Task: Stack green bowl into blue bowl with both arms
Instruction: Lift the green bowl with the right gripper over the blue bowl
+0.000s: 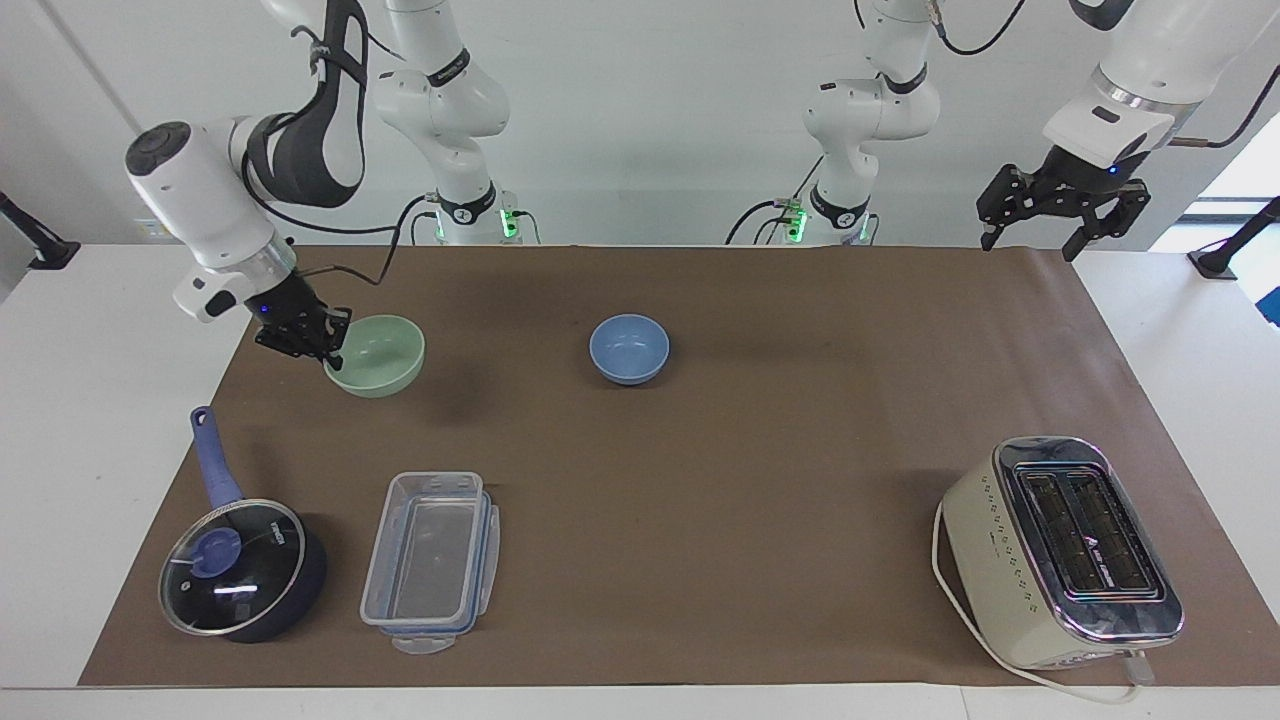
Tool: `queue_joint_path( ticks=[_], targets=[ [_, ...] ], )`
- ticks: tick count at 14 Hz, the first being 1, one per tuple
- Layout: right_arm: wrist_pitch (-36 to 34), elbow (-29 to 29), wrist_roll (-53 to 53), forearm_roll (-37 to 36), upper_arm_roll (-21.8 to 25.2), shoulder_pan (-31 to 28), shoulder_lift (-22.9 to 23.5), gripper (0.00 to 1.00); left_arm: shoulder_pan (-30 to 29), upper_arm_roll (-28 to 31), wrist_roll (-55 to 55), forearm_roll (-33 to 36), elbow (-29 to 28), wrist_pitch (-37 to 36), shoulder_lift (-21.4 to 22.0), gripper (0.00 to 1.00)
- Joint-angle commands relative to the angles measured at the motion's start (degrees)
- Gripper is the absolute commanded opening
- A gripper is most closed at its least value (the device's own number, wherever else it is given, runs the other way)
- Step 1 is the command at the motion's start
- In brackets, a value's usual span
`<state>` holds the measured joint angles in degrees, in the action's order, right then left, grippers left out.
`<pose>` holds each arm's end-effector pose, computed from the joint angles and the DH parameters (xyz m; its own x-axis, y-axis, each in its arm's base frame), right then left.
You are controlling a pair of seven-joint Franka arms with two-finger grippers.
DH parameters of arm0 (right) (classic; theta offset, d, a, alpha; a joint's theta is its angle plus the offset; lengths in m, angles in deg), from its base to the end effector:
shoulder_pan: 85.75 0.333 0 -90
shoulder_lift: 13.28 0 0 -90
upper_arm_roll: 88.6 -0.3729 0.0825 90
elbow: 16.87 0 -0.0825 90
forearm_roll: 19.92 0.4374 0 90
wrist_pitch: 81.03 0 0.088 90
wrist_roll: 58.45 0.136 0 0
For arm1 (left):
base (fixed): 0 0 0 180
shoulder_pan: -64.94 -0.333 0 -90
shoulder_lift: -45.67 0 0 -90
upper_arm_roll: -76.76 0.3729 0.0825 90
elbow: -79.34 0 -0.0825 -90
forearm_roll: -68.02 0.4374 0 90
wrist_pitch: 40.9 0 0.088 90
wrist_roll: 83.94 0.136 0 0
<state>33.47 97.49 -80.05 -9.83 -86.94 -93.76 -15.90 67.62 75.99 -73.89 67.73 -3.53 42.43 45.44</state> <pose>0.5912 -0.0854 0.4936 0.9864 0.1310 0.0995 0.1439 -0.9801 -0.1370 0.5957 -0.0366 0.7044 0.9722 -0.2340 0.0048 -0.2340 -0.9722 0.0043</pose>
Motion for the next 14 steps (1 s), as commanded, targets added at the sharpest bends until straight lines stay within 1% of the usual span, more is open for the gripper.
queue_joint_path(
  ticks=[1, 5, 6, 8, 10, 12, 14],
  targets=[
    [-4.89, -4.57, -0.29, 1.6, -1.04, 0.98, -0.79, 0.0, -0.39, -0.28, -0.39, 1.08, 0.43, -0.97, 0.31, 1.0],
    [-11.83, -10.38, 6.03, 1.42, -3.94, 1.06, -1.59, 0.0, -0.39, -0.28, -0.48, 1.08, 0.43, -0.97, 0.31, 1.0],
    [-12.37, -10.48, 7.88, 1.42, -4.81, 1.06, -1.59, 0.0, -0.39, -0.28, -0.39, 1.08, 0.43, -0.97, 0.31, 1.0],
    [-12.28, -9.43, 14.1, 0.72, -8.06, 1.85, -2.64, 0.0, -0.39, -0.28, -0.39, 1.08, 0.43, -0.97, 0.31, 1.0],
    [-12.28, -8.9, 22.44, 0.54, -8.43, 6.4, -2.73, 0.0, -0.31, -0.28, -0.39, 1.08, 0.43, -0.97, 0.31, 1.0],
    [-11.06, -6.89, 27.65, 0.54, -8.51, 10.36, -2.56, 0.0, -0.39, -0.28, -0.39, 1.08, 0.51, -0.97, 0.31, 1.0],
    [-8.43, -4.78, 32.39, 0.54, -8.51, 14.14, -2.47, 0.0, -0.39, -0.28, -0.48, 0.99, 0.43, -0.97, 0.31, 1.0]
  ],
)
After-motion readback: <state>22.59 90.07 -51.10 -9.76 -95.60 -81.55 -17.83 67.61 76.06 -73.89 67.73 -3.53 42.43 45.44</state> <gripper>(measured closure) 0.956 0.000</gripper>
